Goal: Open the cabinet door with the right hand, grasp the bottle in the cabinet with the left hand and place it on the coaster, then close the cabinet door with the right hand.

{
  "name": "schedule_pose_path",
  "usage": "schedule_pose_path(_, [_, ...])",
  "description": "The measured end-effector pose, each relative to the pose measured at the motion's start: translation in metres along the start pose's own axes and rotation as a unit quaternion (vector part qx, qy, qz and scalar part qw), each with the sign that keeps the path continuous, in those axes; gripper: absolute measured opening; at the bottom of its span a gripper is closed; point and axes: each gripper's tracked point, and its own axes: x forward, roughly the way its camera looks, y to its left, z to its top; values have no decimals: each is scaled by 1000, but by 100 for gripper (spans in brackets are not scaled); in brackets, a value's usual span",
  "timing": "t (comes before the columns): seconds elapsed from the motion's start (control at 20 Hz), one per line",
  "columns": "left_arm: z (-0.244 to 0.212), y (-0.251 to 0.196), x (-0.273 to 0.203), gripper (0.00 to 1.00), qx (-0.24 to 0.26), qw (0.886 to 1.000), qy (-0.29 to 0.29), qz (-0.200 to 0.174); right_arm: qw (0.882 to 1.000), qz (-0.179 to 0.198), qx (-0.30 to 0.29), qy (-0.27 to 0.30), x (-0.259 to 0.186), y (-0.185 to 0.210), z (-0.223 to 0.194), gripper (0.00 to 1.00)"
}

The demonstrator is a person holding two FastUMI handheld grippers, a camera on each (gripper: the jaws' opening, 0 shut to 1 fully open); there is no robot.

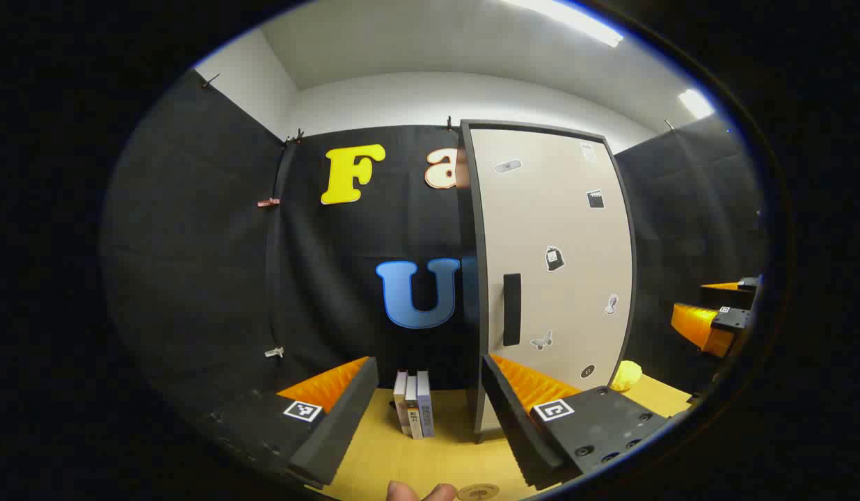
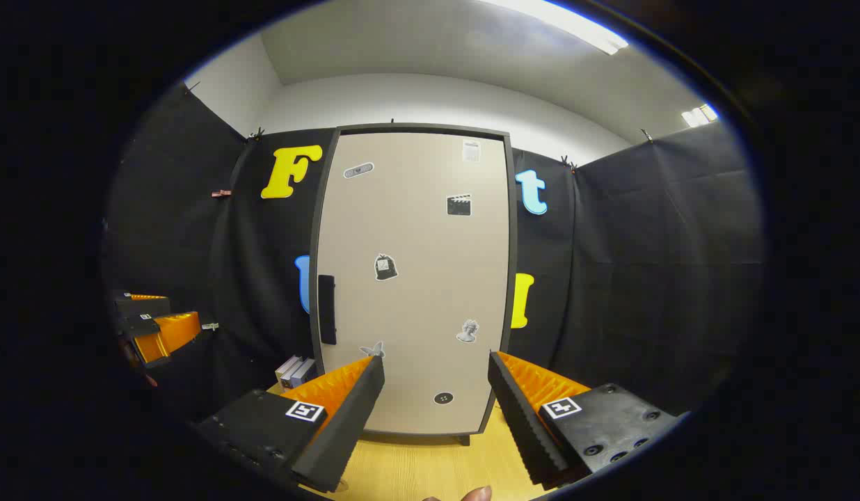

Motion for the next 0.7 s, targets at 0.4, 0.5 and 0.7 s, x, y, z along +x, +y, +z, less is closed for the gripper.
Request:
schedule_pose_path(0.4, [1, -2, -5, 95, -8, 1000, -6, -4, 1000, -4, -5, -10, -5, -1, 5, 98])
schedule_pose_path(0.5, [-1, -3, -4, 95, -12, 1000, -4, -4, 1000, -4, -4, -6, -6, -1, 3, 97])
schedule_pose_path(0.7, [-1, -3, -4, 95, -14, 1000, -2, -4, 1000, -4, -2, -7, -5, 0, 4, 97])
